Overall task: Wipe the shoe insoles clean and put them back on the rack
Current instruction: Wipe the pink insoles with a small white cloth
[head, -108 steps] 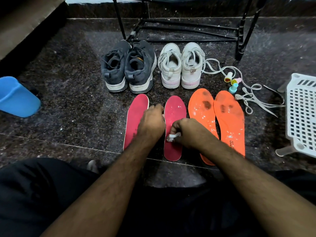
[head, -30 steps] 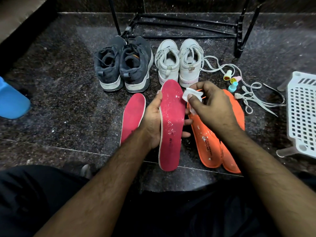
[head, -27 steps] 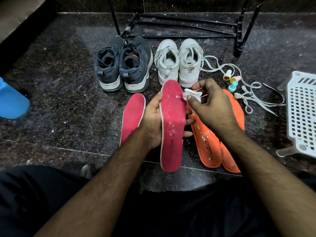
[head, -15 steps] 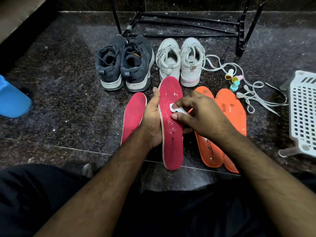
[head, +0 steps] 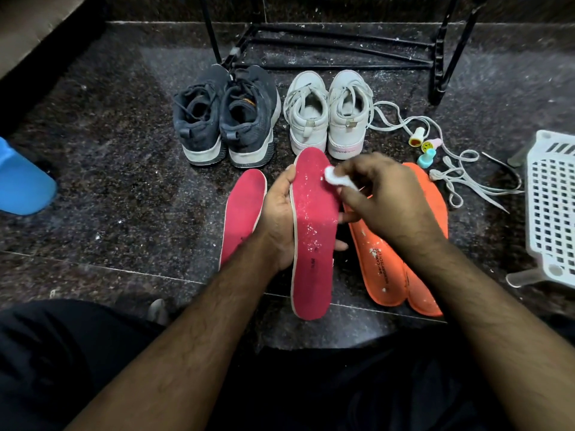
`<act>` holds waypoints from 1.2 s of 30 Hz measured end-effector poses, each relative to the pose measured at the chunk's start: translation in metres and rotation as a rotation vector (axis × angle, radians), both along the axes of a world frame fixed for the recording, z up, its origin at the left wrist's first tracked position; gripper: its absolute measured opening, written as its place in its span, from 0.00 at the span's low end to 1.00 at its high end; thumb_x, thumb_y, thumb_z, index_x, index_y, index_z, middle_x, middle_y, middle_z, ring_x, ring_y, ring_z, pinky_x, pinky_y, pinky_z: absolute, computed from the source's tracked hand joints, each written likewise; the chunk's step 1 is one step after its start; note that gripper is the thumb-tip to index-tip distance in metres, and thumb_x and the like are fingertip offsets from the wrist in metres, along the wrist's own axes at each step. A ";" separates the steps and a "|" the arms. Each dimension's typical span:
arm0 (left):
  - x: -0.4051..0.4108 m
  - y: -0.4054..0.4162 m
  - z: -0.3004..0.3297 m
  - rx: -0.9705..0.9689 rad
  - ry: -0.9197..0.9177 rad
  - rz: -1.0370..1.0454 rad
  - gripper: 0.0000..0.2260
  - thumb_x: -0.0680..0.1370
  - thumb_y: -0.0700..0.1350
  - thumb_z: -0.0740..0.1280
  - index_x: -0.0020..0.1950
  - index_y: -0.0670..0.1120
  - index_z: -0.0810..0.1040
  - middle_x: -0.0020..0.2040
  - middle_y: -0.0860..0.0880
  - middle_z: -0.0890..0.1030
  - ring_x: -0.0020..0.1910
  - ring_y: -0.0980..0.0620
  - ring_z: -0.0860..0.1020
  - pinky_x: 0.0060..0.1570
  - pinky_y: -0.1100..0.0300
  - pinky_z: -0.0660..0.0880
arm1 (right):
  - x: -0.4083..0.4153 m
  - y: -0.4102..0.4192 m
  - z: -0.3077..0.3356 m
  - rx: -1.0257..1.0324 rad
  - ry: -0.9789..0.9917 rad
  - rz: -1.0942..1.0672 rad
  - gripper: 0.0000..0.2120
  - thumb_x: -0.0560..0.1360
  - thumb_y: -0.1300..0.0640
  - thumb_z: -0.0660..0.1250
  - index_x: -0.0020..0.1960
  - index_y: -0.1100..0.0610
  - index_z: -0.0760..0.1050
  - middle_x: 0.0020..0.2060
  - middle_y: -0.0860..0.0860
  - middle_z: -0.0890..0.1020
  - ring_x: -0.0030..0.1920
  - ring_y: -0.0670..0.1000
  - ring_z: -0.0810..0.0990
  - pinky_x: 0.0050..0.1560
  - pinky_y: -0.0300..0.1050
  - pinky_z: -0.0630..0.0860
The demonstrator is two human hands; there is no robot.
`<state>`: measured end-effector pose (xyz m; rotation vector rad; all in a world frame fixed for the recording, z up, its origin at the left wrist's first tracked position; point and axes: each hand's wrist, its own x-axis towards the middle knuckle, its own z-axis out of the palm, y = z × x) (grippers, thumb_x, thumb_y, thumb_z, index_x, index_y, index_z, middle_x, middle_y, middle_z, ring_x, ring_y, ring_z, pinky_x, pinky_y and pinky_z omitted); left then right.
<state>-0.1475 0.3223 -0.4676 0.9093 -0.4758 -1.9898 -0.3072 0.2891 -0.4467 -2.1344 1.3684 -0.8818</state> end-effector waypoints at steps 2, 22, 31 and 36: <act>-0.001 0.001 -0.001 -0.019 -0.004 -0.031 0.31 0.79 0.67 0.51 0.60 0.46 0.82 0.56 0.42 0.81 0.51 0.36 0.81 0.33 0.43 0.80 | -0.007 -0.004 0.003 -0.017 -0.073 -0.082 0.11 0.71 0.60 0.72 0.53 0.51 0.81 0.41 0.44 0.78 0.38 0.39 0.76 0.44 0.34 0.72; -0.004 0.005 0.005 -0.025 -0.073 -0.068 0.33 0.80 0.68 0.49 0.50 0.47 0.86 0.44 0.43 0.84 0.38 0.43 0.83 0.29 0.46 0.79 | 0.000 0.003 0.005 -0.015 0.092 0.066 0.12 0.70 0.62 0.71 0.49 0.51 0.86 0.38 0.44 0.72 0.40 0.45 0.74 0.44 0.39 0.70; -0.004 0.005 0.006 -0.004 -0.103 -0.042 0.31 0.79 0.68 0.51 0.56 0.45 0.81 0.43 0.43 0.83 0.36 0.43 0.83 0.28 0.46 0.79 | 0.001 0.002 0.003 -0.003 0.116 0.085 0.12 0.68 0.59 0.69 0.48 0.51 0.86 0.42 0.50 0.77 0.43 0.50 0.78 0.46 0.43 0.74; -0.005 0.005 0.006 -0.007 -0.093 -0.043 0.33 0.79 0.68 0.49 0.53 0.46 0.85 0.44 0.42 0.84 0.38 0.42 0.83 0.28 0.46 0.79 | 0.000 0.000 0.004 -0.020 0.134 0.054 0.12 0.70 0.61 0.71 0.51 0.51 0.86 0.43 0.49 0.76 0.45 0.50 0.78 0.47 0.41 0.71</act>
